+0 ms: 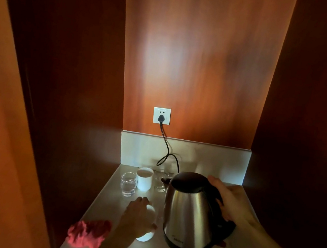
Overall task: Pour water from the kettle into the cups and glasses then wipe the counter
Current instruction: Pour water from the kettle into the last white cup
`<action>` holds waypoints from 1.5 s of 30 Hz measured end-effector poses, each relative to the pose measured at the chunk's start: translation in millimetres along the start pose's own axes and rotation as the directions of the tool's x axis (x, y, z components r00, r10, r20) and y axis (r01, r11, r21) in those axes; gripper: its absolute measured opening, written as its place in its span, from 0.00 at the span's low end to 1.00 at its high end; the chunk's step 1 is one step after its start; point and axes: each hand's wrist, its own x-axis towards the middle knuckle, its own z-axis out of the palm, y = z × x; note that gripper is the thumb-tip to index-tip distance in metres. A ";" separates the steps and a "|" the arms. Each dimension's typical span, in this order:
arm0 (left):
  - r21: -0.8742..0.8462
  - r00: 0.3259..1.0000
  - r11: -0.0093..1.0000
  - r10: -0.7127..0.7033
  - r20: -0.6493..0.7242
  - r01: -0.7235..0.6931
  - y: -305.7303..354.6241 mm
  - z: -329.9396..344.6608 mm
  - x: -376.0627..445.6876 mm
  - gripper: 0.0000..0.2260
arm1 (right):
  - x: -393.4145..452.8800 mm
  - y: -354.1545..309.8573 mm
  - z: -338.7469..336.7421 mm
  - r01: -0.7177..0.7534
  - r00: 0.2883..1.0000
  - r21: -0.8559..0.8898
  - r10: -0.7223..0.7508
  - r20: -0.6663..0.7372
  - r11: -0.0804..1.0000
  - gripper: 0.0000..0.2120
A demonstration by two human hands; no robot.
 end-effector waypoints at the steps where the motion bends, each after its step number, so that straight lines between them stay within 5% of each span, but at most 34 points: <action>1: -0.006 1.000 1.000 0.002 -0.001 -0.002 -0.4 2.2 -0.6 0.33 | 0.8 2.5 -1.4 0.009 1.000 0.010 -0.009 0.002 1.000 0.21; 4: -0.011 1.000 1.000 0.018 -0.003 -0.018 -3.9 7.7 -0.7 0.33 | 0.5 3.0 -1.8 -0.023 1.000 0.043 0.023 -0.007 0.999 0.19; 8: -0.014 0.999 0.999 0.040 0.015 -0.040 -7.3 9.8 -5.2 0.33 | -0.6 1.3 -1.0 -0.058 0.997 -0.018 0.057 -0.041 0.998 0.29; 17: -0.164 0.994 0.985 0.065 0.083 -0.051 -40.7 4.2 -5.2 0.45 | 4.4 -9.4 4.5 -0.090 0.994 -0.215 0.101 0.039 0.972 0.24; 27: -0.305 1.000 0.952 0.023 0.011 -0.019 -51.9 11.6 -11.4 0.43 | 15.6 -22.0 27.1 -0.065 0.981 -0.507 0.149 0.126 0.859 0.26; 45: -0.329 0.999 0.944 -0.005 -0.050 -0.011 -53.2 15.4 -17.6 0.41 | 55.6 -15.8 64.1 0.077 0.958 -0.785 0.174 0.230 0.615 0.26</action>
